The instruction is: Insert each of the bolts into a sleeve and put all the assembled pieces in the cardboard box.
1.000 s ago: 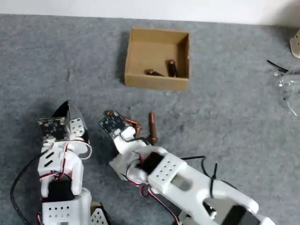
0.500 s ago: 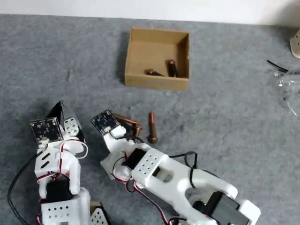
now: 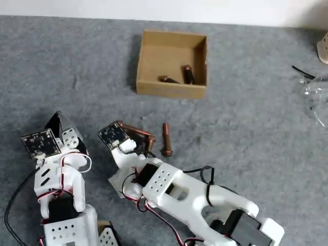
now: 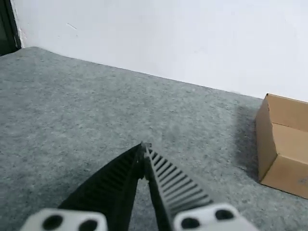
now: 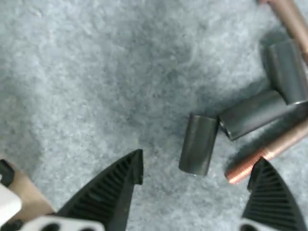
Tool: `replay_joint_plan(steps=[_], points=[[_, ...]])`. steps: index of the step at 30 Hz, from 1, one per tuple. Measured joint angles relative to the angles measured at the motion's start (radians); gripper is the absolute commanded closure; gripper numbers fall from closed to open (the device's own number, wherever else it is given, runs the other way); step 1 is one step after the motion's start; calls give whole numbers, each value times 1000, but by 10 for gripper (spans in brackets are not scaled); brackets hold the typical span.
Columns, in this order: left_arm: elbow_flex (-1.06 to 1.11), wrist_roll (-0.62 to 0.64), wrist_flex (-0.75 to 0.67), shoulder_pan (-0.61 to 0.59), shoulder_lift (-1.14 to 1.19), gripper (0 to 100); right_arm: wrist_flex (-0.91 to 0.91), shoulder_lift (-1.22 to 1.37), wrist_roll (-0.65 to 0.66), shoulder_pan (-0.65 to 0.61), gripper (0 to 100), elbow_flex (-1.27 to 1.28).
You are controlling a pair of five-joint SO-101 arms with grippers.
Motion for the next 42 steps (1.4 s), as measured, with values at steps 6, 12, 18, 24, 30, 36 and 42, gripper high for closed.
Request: replay_joint_plan(steps=[6,12,18,24,30,36,42], points=[[0,0,-3,0,0,992,-3,0,0,-15,813,0],[0,0,-3,0,0,992,-61,0,0,-15,813,0],[0,0,-3,0,0,992,-63,0,0,17,813,0],[0,0,-3,0,0,992,-63,0,0,18,813,0],[0,0,-3,0,0,992,-64,6,0,18,813,0],[0,0,-3,0,0,992,-11,6,0,40,813,0],[0,0,-3,0,0,992,9,54,0,78,813,-12]])
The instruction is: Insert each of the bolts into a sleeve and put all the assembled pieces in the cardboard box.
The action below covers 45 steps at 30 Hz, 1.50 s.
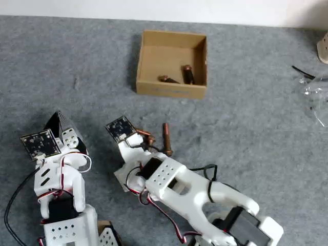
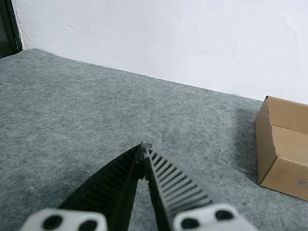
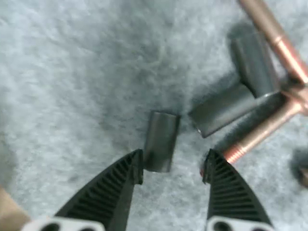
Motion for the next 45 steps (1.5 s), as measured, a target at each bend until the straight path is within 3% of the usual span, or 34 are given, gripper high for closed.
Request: replay_joint_plan(steps=[9,17,22,32,45], points=[[0,0,0,0,0,992,147,230,0,-8,813,-249],[0,0,0,0,0,992,161,252,0,-23,823,-292],[0,0,0,0,0,992,184,252,0,-23,998,-296],[0,0,0,0,0,992,235,252,0,-23,994,-304],[-23,2,0,0,0,992,255,-153,23,146,994,-153]])
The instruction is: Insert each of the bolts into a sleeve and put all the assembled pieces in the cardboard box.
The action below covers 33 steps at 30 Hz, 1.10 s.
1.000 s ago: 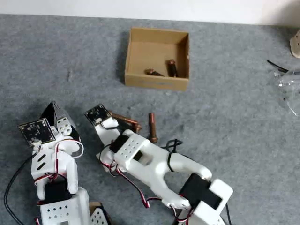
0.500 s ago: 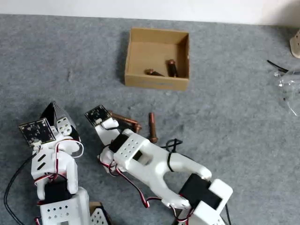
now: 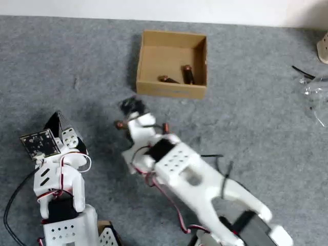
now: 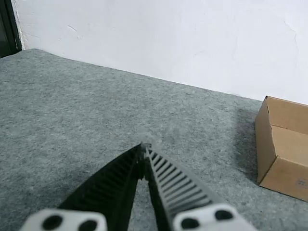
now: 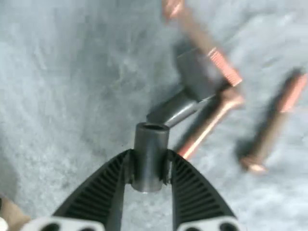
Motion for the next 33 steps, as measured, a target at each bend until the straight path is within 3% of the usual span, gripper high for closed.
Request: replay_joint_plan(steps=[11,15,20,23,26,30,33], points=[[-155,2,127,86,64,993,2,-419,77,184,994,160],[-333,0,219,137,282,993,2,-529,104,235,994,203],[-500,2,222,218,677,989,2,-640,106,308,994,287],[-569,14,222,305,884,933,2,-713,112,347,994,327],[-620,112,226,377,1040,894,2,-790,129,364,994,370],[-678,339,226,384,1152,892,2,-873,166,368,994,431],[-692,425,226,384,1186,892,2,-904,169,371,994,473]])
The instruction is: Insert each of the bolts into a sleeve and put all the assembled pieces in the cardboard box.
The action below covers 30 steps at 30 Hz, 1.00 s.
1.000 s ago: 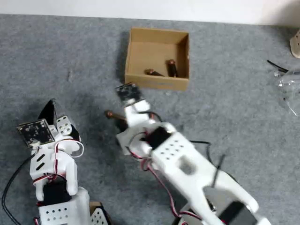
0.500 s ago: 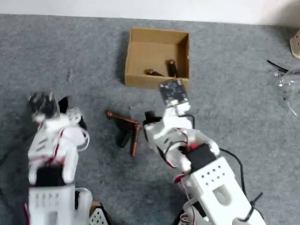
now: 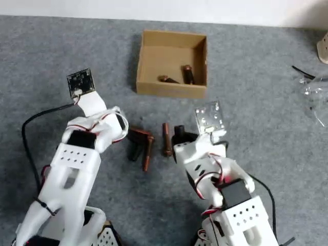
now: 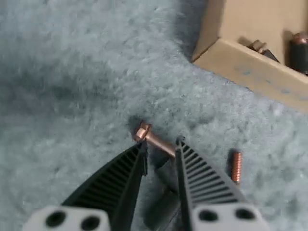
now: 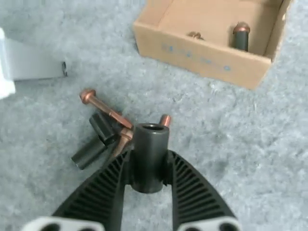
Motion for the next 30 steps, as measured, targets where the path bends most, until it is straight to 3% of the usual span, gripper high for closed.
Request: replay_joint_plan(steps=[11,16,24,30], points=[[-38,41,-103,0,203,887,-52,-11,6,-2,994,64],[-104,135,-112,35,338,887,-52,-12,6,-2,994,64],[-169,153,49,172,351,887,-52,-12,6,-2,994,64],[-183,227,71,166,359,887,-52,-12,6,-2,994,64]])
